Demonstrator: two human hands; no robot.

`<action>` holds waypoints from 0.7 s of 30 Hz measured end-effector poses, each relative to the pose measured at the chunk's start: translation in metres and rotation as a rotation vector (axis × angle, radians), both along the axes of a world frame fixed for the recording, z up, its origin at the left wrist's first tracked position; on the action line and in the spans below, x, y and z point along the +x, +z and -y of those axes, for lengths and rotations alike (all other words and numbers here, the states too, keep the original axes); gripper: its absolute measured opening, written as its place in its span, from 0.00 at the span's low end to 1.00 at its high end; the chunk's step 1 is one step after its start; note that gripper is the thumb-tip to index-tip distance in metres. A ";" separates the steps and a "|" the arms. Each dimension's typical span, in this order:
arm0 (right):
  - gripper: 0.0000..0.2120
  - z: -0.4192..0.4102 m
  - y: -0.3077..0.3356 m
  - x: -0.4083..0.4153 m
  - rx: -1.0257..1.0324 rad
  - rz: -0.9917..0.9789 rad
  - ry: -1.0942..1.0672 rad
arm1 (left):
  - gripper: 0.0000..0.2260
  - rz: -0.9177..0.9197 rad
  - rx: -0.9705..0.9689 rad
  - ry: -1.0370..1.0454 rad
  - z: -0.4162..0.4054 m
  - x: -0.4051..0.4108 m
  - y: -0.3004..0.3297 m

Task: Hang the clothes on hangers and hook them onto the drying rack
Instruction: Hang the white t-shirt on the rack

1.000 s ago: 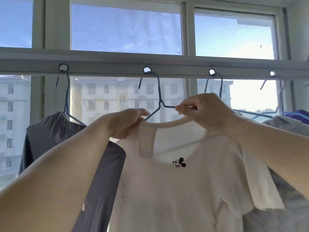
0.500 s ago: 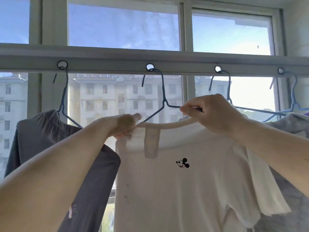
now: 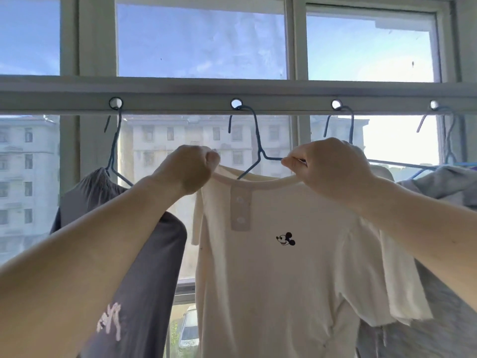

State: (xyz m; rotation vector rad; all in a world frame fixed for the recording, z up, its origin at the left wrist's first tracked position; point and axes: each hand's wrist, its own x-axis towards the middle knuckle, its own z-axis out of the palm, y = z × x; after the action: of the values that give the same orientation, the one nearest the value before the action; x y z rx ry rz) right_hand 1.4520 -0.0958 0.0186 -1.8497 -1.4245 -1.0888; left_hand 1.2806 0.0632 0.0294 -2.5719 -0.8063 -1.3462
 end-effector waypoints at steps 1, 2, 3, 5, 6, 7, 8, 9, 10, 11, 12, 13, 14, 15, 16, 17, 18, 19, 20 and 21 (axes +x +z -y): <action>0.18 -0.001 0.000 -0.001 0.005 0.008 -0.008 | 0.21 0.036 0.052 -0.017 0.003 -0.002 0.000; 0.18 -0.002 0.000 -0.002 0.010 0.014 -0.010 | 0.23 0.058 0.080 -0.047 0.006 -0.003 0.001; 0.19 -0.003 0.000 -0.002 0.016 0.016 -0.009 | 0.24 0.069 0.059 -0.090 0.010 -0.005 0.001; 0.19 -0.006 -0.001 -0.003 0.022 0.012 0.006 | 0.25 0.095 -0.081 -0.196 0.016 -0.008 0.001; 0.19 -0.007 -0.001 -0.003 0.023 0.011 0.013 | 0.25 0.123 -0.145 -0.230 0.016 -0.009 0.000; 0.19 -0.008 -0.001 -0.003 0.024 0.010 0.019 | 0.24 0.150 -0.184 -0.238 0.015 -0.009 -0.001; 0.19 -0.009 -0.001 -0.002 0.024 0.011 0.024 | 0.21 0.159 -0.201 -0.228 0.012 -0.008 -0.002; 0.19 -0.010 -0.002 -0.002 0.027 0.013 0.032 | 0.17 0.147 -0.208 -0.209 0.009 -0.007 -0.003; 0.18 -0.010 -0.002 -0.001 0.031 0.012 0.043 | 0.13 0.116 -0.218 -0.176 0.004 -0.006 -0.005; 0.18 -0.009 -0.002 0.000 0.036 0.010 0.056 | 0.11 0.070 -0.246 -0.134 -0.002 -0.005 -0.008; 0.18 -0.009 -0.002 0.001 0.038 0.006 0.068 | 0.13 0.011 -0.298 -0.089 -0.007 -0.005 -0.011; 0.17 -0.008 -0.003 0.002 0.041 0.006 0.081 | 0.17 -0.060 -0.358 -0.047 -0.014 -0.006 -0.015; 0.17 -0.008 -0.003 0.004 0.043 0.005 0.092 | 0.19 -0.132 -0.415 -0.016 -0.020 -0.007 -0.020; 0.17 -0.007 -0.003 0.005 0.045 0.006 0.100 | 0.19 -0.194 -0.462 0.000 -0.025 -0.008 -0.024; 0.17 -0.007 -0.004 0.006 0.047 0.003 0.104 | 0.16 -0.231 -0.496 0.000 -0.029 -0.009 -0.028; 0.16 -0.007 -0.004 0.007 0.049 0.000 0.111 | 0.12 -0.236 -0.522 -0.015 -0.032 -0.010 -0.032; 0.16 -0.006 -0.004 0.008 0.050 -0.008 0.117 | 0.09 -0.213 -0.546 -0.045 -0.033 -0.011 -0.034; 0.16 -0.006 -0.004 0.009 0.052 -0.015 0.123 | 0.07 -0.171 -0.568 -0.085 -0.033 -0.012 -0.035; 0.15 -0.005 -0.005 0.009 0.054 -0.021 0.127 | 0.06 -0.124 -0.585 -0.121 -0.033 -0.013 -0.037; 0.16 -0.005 -0.005 0.010 0.054 -0.020 0.130 | 0.06 -0.084 -0.592 -0.154 -0.033 -0.013 -0.038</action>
State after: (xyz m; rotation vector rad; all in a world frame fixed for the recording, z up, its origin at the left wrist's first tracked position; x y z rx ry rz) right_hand 1.4623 -0.0910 0.0139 -1.7010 -1.4676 -1.0310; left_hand 1.2673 0.0960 -0.0085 -3.1676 -1.1549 -1.1539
